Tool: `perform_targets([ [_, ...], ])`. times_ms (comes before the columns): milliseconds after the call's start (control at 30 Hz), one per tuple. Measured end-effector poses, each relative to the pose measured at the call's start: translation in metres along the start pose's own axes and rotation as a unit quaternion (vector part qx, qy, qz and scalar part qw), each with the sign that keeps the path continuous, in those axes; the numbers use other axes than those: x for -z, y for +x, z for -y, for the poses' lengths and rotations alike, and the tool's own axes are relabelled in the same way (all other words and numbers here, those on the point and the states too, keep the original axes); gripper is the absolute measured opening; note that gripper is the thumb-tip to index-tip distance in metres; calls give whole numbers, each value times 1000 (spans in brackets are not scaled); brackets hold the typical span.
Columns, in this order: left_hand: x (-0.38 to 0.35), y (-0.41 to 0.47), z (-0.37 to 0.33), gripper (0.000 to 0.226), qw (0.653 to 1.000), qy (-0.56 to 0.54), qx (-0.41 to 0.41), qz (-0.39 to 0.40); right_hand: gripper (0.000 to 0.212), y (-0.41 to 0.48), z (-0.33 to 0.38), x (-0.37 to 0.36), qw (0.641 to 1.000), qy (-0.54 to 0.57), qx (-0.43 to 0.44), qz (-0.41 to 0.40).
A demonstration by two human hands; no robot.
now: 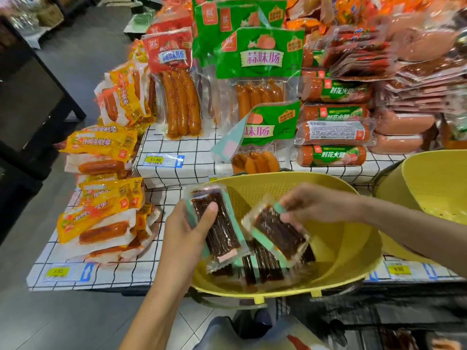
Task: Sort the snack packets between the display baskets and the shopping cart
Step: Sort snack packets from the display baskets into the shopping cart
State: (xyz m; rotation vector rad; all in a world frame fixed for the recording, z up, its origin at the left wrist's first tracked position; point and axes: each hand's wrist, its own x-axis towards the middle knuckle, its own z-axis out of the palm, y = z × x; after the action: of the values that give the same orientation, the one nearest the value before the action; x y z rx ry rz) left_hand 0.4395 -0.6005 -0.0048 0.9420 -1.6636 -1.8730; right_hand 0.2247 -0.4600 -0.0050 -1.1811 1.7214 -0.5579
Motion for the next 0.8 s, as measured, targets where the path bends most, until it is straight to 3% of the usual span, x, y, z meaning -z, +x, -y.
perform_targets([
  [67,-1,-1,-1,19,999,30,-32,-24,20,-4,9,4,982,184,28,-18],
  [133,-5,-3,-4,25,999,23,-40,-2,33,1,20,-4,953,300,33,-14],
  [267,-14,-6,-4,41,996,5,13,83,15,20,37,-29,949,305,15,-81],
  [367,-15,-5,0,45,997,32,14,63,23,25,32,-24,978,195,16,-78],
  [467,-10,-2,2,40,998,29,17,46,20,27,-3,-7,993,-103,-31,-38],
  [500,-7,-2,2,38,999,23,21,45,20,27,-16,-5,974,-218,-58,-11],
  [533,-6,-1,2,37,998,19,25,47,34,28,-26,-6,948,-302,-91,32],
  [600,-4,0,1,38,998,21,32,47,62,29,-38,-13,901,-397,-117,133],
  [667,-4,1,1,38,998,26,38,46,72,33,-38,-19,870,-460,-74,165],
  [733,-3,0,1,38,998,22,43,49,66,35,-39,-20,860,-487,-32,150],
  [800,-3,0,1,39,997,19,46,53,61,36,-42,-19,870,-470,-43,141],
])
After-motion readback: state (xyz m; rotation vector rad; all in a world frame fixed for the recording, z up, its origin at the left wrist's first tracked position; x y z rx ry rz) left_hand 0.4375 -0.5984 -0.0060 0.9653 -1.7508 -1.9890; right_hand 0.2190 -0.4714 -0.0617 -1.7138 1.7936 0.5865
